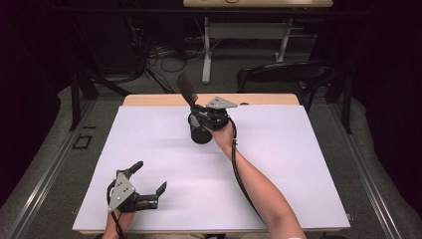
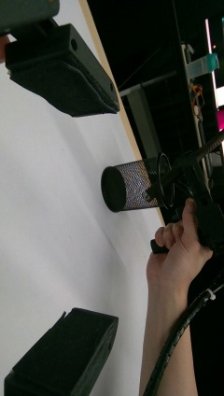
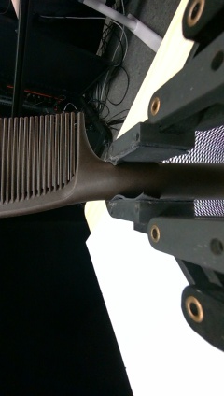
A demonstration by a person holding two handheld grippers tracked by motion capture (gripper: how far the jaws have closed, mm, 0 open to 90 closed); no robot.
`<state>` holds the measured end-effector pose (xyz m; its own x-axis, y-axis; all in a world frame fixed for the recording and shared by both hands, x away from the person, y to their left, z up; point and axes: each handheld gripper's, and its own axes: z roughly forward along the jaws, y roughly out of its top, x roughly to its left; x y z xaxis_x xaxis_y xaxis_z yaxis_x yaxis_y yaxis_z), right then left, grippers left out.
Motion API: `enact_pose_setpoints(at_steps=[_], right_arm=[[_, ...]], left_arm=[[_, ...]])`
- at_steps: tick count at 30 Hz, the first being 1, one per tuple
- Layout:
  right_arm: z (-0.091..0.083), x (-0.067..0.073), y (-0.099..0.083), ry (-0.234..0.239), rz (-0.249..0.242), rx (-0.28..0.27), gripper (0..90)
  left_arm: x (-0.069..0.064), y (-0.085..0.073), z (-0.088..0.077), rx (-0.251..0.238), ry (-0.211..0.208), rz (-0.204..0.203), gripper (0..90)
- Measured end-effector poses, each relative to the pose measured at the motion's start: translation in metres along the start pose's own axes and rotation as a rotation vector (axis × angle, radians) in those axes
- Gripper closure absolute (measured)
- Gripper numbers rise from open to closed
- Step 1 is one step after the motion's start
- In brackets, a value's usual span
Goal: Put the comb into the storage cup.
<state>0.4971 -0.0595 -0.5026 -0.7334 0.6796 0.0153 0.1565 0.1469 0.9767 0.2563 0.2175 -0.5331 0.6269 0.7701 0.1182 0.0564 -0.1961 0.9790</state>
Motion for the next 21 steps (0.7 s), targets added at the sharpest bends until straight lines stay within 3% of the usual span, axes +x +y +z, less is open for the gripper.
enact_pose_setpoints(at_steps=[21], right_arm=[[-0.0003,0.0,-0.0061,-0.005,-0.006,0.019,72.6]], left_arm=[[-0.0003,0.0,-0.0002,0.002,-0.001,0.004,1.1]])
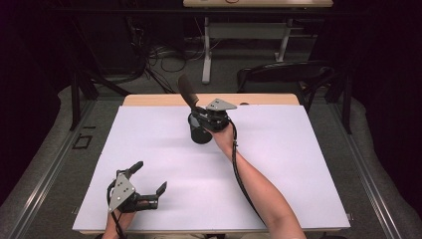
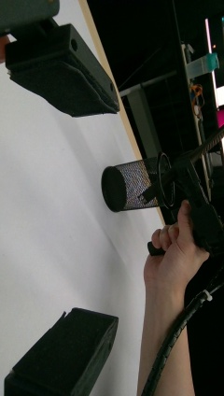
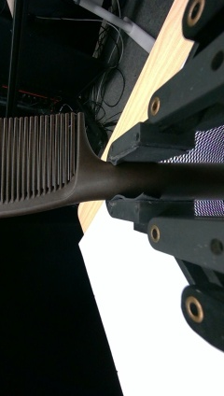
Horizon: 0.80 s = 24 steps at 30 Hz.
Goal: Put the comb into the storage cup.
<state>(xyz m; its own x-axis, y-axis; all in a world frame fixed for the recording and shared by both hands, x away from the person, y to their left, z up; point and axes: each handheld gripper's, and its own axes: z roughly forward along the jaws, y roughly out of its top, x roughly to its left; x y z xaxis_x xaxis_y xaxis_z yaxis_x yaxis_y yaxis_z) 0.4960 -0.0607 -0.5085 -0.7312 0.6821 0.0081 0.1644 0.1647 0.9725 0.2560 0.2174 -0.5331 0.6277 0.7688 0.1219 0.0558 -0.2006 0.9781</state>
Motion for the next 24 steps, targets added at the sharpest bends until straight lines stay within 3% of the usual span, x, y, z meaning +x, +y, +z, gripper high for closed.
enact_pose_setpoints(at_steps=[24], right_arm=[[0.0004,-0.0016,-0.0064,-0.013,-0.014,0.035,72.5]], left_arm=[[0.0001,-0.0002,0.0007,-0.001,0.0,-0.002,1.1]])
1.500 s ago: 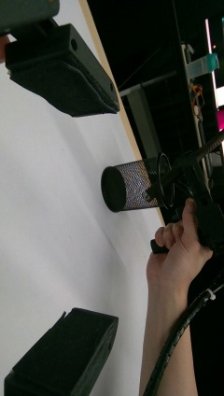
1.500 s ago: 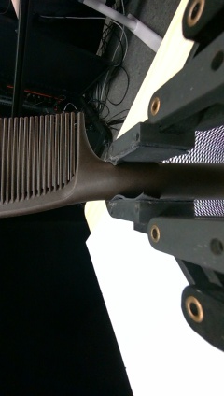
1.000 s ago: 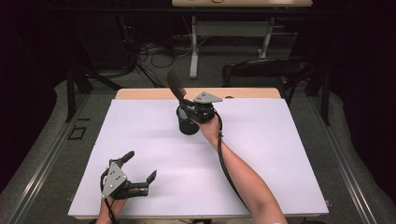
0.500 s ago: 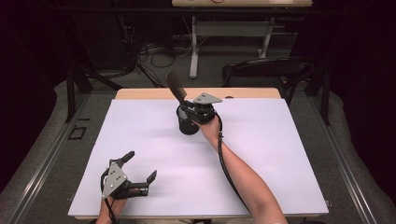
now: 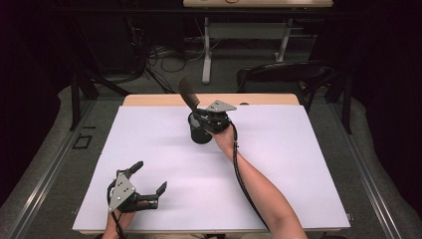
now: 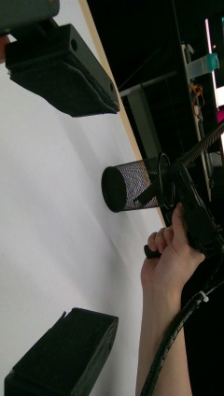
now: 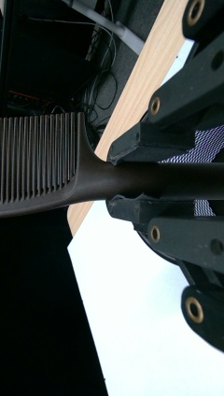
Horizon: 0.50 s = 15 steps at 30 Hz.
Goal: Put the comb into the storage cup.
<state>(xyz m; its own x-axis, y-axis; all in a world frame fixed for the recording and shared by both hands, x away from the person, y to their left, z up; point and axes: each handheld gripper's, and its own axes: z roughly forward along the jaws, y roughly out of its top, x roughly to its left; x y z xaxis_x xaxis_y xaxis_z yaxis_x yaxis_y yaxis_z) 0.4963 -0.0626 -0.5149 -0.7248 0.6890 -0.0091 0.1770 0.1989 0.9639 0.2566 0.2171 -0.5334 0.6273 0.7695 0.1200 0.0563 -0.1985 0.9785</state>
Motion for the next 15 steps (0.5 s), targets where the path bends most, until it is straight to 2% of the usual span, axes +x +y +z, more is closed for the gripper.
enact_pose_setpoints(at_steps=[10,15], right_arm=[[0.0003,0.0004,-0.002,-0.011,-0.015,0.029,72.1],[0.0004,0.0013,-0.0029,-0.031,-0.033,0.058,69.8]], left_arm=[[-0.0001,0.0,0.0,0.0,0.0,0.0,1.1],[-0.0002,0.0001,-0.0002,0.001,-0.001,0.001,1.1]])
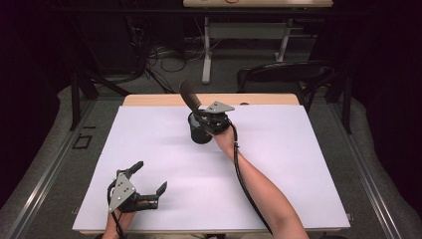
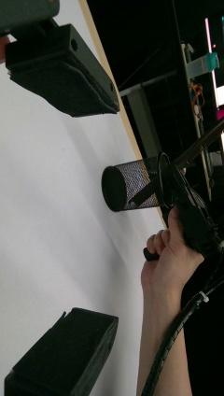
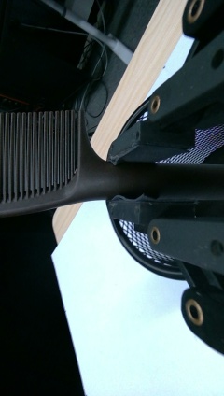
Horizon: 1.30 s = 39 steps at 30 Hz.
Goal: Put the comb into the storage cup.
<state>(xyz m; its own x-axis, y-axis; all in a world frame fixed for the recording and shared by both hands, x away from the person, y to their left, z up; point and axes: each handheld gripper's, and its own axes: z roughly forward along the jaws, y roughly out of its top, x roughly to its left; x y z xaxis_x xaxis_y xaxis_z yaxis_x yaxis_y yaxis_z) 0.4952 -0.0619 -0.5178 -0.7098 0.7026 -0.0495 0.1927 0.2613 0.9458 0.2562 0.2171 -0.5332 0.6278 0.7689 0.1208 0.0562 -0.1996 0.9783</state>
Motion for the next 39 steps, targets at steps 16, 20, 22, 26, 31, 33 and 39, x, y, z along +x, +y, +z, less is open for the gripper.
enact_pose_setpoints(at_steps=[16,20,22,26,31,33,39], right_arm=[[-0.023,0.004,0.014,0.036,-0.031,0.065,39.7],[-0.027,0.002,0.017,0.052,-0.025,0.092,32.9],[-0.03,0.001,0.018,0.063,-0.017,0.102,29.6],[-0.036,-0.001,0.02,0.073,-0.013,0.115,23.0],[-0.041,-0.002,0.023,0.099,-0.012,0.142,16.9],[-0.042,-0.001,0.023,0.109,-0.012,0.164,15.1],[-0.05,0.0,0.025,0.132,-0.015,0.195,10.7]], left_arm=[[0.0,0.0,0.0,0.0,0.001,0.002,1.1],[0.0,0.0,0.0,0.0,0.002,0.003,1.1],[0.0,0.0,0.0,0.001,0.002,0.002,1.1],[0.0,0.0,0.0,0.002,0.002,0.004,1.1],[0.0,0.0,0.001,0.002,0.003,0.001,1.1],[0.0,0.0,0.0,0.0,0.003,0.001,1.1],[0.0,0.0,0.0,-0.001,0.002,0.001,1.1]])
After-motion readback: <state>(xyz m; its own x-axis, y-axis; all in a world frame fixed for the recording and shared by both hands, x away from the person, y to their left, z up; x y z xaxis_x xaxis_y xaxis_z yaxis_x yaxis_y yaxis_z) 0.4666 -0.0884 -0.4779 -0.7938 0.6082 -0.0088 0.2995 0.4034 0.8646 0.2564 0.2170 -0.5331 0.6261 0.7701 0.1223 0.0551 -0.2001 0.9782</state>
